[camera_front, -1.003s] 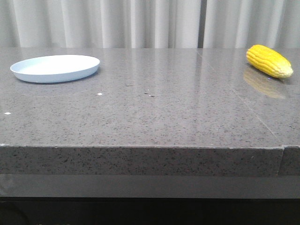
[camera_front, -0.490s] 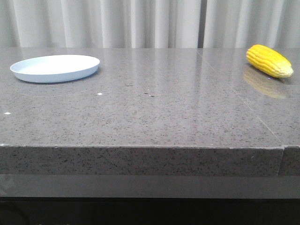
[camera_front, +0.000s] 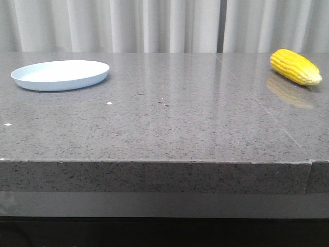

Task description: Place corn on plate with both arms

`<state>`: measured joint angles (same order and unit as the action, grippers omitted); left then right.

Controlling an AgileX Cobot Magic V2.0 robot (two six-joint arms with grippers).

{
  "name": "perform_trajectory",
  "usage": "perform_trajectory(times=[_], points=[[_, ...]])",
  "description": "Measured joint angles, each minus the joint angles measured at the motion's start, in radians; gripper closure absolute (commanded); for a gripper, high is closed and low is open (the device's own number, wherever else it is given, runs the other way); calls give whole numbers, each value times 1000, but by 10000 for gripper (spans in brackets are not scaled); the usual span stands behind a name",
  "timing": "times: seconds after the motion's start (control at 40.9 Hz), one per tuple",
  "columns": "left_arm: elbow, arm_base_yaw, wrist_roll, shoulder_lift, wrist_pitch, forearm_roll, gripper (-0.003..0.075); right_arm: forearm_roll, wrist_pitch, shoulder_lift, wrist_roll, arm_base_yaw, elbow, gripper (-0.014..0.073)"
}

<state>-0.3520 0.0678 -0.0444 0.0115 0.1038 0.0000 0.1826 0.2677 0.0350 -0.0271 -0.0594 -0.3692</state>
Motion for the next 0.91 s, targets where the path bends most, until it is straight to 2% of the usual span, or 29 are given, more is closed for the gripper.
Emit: perform_trajectory(times=[0.171, 0.343, 0.612, 0.906], points=[[-176, 0, 0, 114, 103, 0, 741, 0, 134, 139, 0, 0, -156, 608], [-281, 0, 0, 267, 234, 0, 741, 0, 250, 302, 0, 0, -281, 608], [-293, 0, 0, 467, 414, 0, 741, -3, 343, 499, 0, 0, -308, 608], [-291, 0, 0, 588, 451, 0, 740, -4, 348, 602, 0, 0, -308, 604]])
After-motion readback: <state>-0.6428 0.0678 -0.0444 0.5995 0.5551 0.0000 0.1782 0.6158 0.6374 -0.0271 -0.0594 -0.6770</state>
